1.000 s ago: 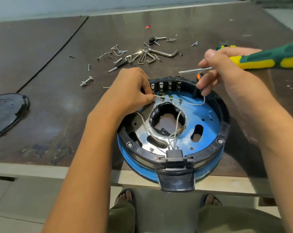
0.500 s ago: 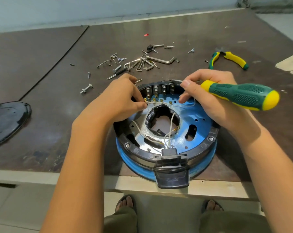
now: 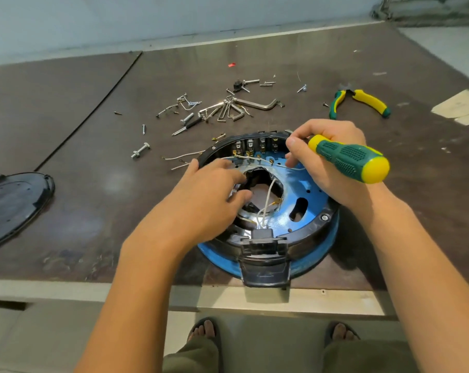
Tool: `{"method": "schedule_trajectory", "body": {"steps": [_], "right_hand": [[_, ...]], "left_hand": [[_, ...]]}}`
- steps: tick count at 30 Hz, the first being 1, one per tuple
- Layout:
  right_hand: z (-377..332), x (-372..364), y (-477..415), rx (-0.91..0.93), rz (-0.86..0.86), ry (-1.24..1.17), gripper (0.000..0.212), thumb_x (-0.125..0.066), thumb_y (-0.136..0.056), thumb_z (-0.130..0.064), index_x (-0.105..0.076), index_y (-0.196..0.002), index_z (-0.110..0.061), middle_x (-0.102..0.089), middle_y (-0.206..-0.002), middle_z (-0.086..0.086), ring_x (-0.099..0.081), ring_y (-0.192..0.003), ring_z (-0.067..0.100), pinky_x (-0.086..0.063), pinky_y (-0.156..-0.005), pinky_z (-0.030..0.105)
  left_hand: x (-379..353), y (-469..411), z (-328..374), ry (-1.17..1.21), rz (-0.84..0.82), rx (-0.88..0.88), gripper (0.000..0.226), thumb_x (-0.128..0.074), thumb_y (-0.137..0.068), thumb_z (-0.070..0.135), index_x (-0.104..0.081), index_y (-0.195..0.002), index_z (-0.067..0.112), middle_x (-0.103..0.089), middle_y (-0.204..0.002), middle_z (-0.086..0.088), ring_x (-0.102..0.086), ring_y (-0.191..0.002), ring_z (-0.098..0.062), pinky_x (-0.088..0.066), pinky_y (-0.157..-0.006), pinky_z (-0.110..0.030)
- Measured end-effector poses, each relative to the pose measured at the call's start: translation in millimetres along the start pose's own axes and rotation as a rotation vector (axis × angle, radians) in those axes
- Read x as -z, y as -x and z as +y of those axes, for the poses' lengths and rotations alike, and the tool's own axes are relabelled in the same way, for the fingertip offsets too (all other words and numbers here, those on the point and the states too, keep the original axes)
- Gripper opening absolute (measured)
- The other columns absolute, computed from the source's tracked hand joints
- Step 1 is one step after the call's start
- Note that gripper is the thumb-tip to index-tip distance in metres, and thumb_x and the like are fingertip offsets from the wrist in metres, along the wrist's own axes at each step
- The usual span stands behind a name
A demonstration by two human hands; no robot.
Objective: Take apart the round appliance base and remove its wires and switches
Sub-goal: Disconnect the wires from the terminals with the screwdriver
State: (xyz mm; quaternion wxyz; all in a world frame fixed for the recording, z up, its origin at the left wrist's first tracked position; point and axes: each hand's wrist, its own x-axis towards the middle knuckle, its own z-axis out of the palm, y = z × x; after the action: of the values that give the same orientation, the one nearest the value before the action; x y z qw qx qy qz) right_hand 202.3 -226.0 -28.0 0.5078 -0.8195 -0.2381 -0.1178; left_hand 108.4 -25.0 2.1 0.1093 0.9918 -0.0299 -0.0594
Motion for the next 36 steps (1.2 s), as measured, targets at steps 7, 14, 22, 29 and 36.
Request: {"method": "schedule_trajectory", "body": {"steps": [7,14,22,29,36], "right_hand": [[-2.6,1.4,1.9,-0.042,0.039,-0.154,0.014,-0.067,-0.097,-0.022,-0.073,-0.085,-0.021,-0.076,-0.07,-0.003,-0.073,-0.07,0.012,-0.058,-0.073,0.031],[0.7,0.9,1.8,-0.022,0.184,-0.202,0.012,-0.068,-0.096,-0.021,-0.074,-0.089,-0.015,-0.079,-0.081,-0.004,-0.075,-0.082,0.008,-0.057,-0.076,0.021],[13.6,0.9,1.5,-0.067,0.097,0.003,0.018,-0.073,-0.094,-0.038,-0.069,-0.079,-0.027,-0.066,-0.066,-0.02,-0.062,-0.064,0.0,-0.042,-0.057,0.008],[3.9,-7.2,4.1,-0.066,0.192,0.08,0.019,-0.071,-0.095,-0.03,-0.067,-0.08,-0.019,-0.066,-0.065,-0.007,-0.061,-0.068,0.001,-0.039,-0.054,0.003],[3.3,4.5,5.2,-0.063,0.286,0.048,0.022,-0.059,-0.098,-0.038,-0.06,-0.08,-0.025,-0.071,-0.06,-0.012,-0.07,-0.059,0.006,-0.056,-0.067,0.032]], "left_hand": [[-10.0,-2.9,1.7,-0.026,0.176,0.038,0.039,-0.031,-0.102,0.045,-0.063,-0.121,0.033,-0.063,-0.125,0.012,-0.057,-0.115,-0.009,0.0,-0.121,-0.035],[-11.6,-9.0,-13.3,0.106,0.208,0.019,0.03,-0.046,-0.098,0.032,-0.064,-0.122,0.036,-0.061,-0.129,0.015,-0.048,-0.129,-0.013,-0.001,-0.123,-0.035],[-10.0,-16.6,-35.6,0.262,0.592,-0.064,0.025,-0.056,-0.09,0.006,-0.075,-0.101,0.016,-0.062,-0.119,0.004,-0.051,-0.116,-0.013,-0.043,-0.099,-0.035],[9.6,-5.7,-2.2,0.344,0.409,-0.079,0.029,-0.048,-0.092,0.051,-0.067,-0.109,0.037,-0.066,-0.101,0.021,-0.06,-0.094,0.002,-0.055,-0.083,-0.036],[-0.6,0.2,28.2,0.273,-0.169,-0.303,0.075,-0.057,-0.074,0.081,-0.05,-0.138,0.042,-0.046,-0.137,0.021,-0.044,-0.126,-0.002,-0.042,-0.107,-0.039]]}}
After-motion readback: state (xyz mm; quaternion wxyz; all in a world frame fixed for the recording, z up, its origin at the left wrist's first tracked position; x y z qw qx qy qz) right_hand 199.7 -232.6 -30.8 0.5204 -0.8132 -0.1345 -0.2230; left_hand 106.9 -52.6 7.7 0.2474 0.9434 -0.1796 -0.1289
